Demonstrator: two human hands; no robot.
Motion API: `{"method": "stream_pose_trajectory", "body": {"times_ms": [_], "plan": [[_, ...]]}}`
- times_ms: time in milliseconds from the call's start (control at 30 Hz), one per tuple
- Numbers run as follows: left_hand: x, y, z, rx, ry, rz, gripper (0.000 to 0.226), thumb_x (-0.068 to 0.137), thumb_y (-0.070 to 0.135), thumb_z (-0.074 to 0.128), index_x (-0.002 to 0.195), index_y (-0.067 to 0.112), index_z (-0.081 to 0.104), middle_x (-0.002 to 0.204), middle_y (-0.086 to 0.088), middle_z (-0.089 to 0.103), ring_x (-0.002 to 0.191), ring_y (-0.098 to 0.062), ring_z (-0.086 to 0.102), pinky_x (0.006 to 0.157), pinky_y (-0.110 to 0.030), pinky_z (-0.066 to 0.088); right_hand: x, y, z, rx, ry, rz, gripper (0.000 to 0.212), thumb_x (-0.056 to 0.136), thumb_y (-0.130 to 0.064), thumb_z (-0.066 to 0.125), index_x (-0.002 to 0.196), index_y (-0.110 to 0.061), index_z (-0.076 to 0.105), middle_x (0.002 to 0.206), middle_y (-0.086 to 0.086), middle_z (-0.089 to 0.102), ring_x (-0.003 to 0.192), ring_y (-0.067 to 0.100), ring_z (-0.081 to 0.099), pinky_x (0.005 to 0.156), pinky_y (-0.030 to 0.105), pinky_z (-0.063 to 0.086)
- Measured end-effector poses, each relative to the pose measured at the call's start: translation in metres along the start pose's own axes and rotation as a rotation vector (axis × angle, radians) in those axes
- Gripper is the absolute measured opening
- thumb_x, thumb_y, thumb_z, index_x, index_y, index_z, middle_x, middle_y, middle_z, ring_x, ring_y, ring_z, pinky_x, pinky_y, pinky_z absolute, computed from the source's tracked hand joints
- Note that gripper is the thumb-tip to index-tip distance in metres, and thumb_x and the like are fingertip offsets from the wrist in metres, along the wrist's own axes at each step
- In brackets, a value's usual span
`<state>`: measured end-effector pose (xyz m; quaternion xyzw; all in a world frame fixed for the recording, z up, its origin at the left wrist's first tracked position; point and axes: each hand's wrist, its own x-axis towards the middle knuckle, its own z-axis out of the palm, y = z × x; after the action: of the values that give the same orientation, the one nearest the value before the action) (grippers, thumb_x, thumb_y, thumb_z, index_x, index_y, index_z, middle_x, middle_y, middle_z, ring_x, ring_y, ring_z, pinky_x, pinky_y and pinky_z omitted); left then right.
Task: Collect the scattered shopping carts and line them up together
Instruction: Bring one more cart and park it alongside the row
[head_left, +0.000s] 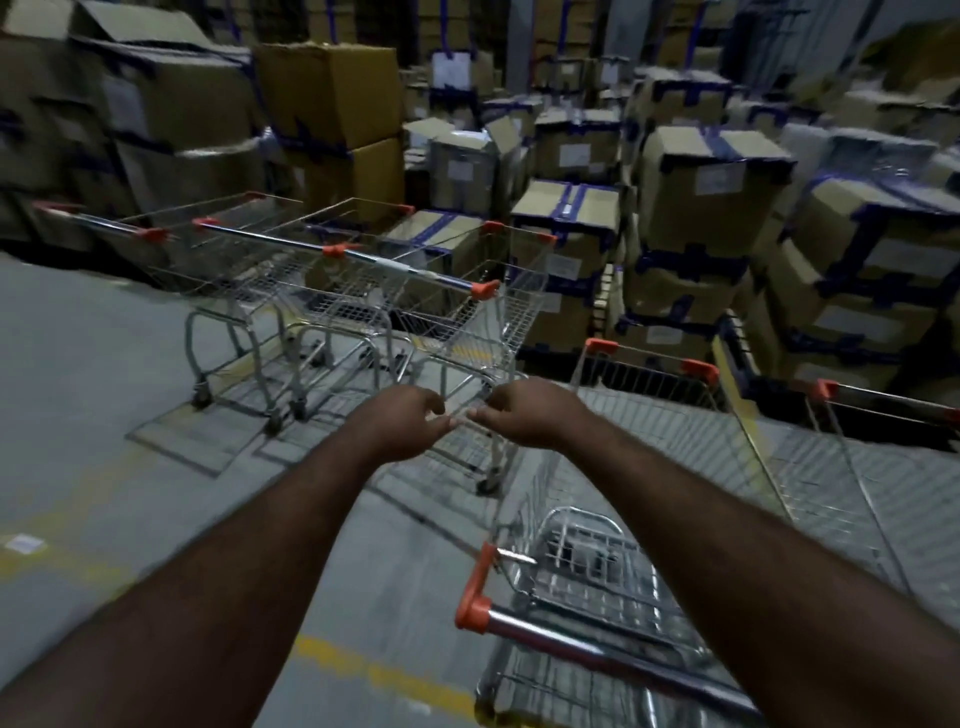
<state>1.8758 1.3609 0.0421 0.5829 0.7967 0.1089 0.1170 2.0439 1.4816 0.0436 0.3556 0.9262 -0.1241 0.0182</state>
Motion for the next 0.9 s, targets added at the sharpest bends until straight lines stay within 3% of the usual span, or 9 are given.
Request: {"method": "stream_pose_trajectory", "body": {"times_ms": [133, 333, 567, 767, 900], "plan": [[0.044, -0.049, -0.028, 0.014, 0.020, -0.036, 0.043, 0.091, 0.059, 0.058, 0.116, 0.026, 0.070, 0.112, -0.002, 0.072, 0.102, -0.022, 0.066, 0.081, -0.033, 0.052, 0.066, -0.022, -0.011, 0.003, 0.029, -0.036, 0.059, 0.094, -0.073, 0.043, 0.089, -0.019, 0.067, 0.089, 0.004, 0.067, 0.084, 0.024, 0.063, 0.065, 0.034, 0.047], [0.135, -0.131, -0.070, 0.081, 0.078, 0.015, 0.043, 0.092, 0.055, 0.057, 0.120, 0.024, 0.067, 0.123, -0.004, 0.068, 0.112, -0.025, 0.062, 0.090, -0.039, 0.052, 0.179, -0.057, -0.023, 0.066, 0.150, -0.018, 0.059, 0.093, -0.073, 0.044, 0.101, -0.021, 0.070, 0.093, 0.002, 0.069, 0.085, 0.021, 0.065, 0.078, 0.040, 0.056], [0.239, -0.215, -0.118, 0.082, 0.032, 0.072, 0.049, 0.095, 0.054, 0.056, 0.132, 0.021, 0.061, 0.133, -0.004, 0.063, 0.117, -0.021, 0.060, 0.096, -0.039, 0.050, 0.298, -0.095, -0.027, 0.158, 0.179, 0.080, 0.052, 0.095, -0.068, 0.048, 0.105, -0.022, 0.070, 0.094, -0.003, 0.066, 0.088, 0.017, 0.063, 0.081, 0.038, 0.054], [0.325, -0.250, -0.127, 0.103, -0.013, 0.133, 0.049, 0.095, 0.055, 0.055, 0.132, 0.022, 0.061, 0.133, -0.003, 0.064, 0.117, -0.020, 0.060, 0.095, -0.038, 0.049, 0.372, -0.081, -0.030, 0.076, 0.203, 0.175, 0.056, 0.094, -0.072, 0.045, 0.108, -0.024, 0.071, 0.100, 0.000, 0.068, 0.095, 0.021, 0.064, 0.083, 0.040, 0.055], [0.396, -0.257, -0.123, 0.104, -0.059, 0.156, 0.045, 0.095, 0.053, 0.057, 0.128, 0.023, 0.063, 0.119, -0.001, 0.069, 0.101, -0.016, 0.065, 0.090, -0.039, 0.053, 0.428, -0.055, -0.034, 0.068, 0.216, 0.212, 0.054, 0.095, -0.069, 0.047, 0.112, -0.023, 0.070, 0.104, 0.002, 0.068, 0.097, 0.023, 0.063, 0.080, 0.035, 0.051]]}}
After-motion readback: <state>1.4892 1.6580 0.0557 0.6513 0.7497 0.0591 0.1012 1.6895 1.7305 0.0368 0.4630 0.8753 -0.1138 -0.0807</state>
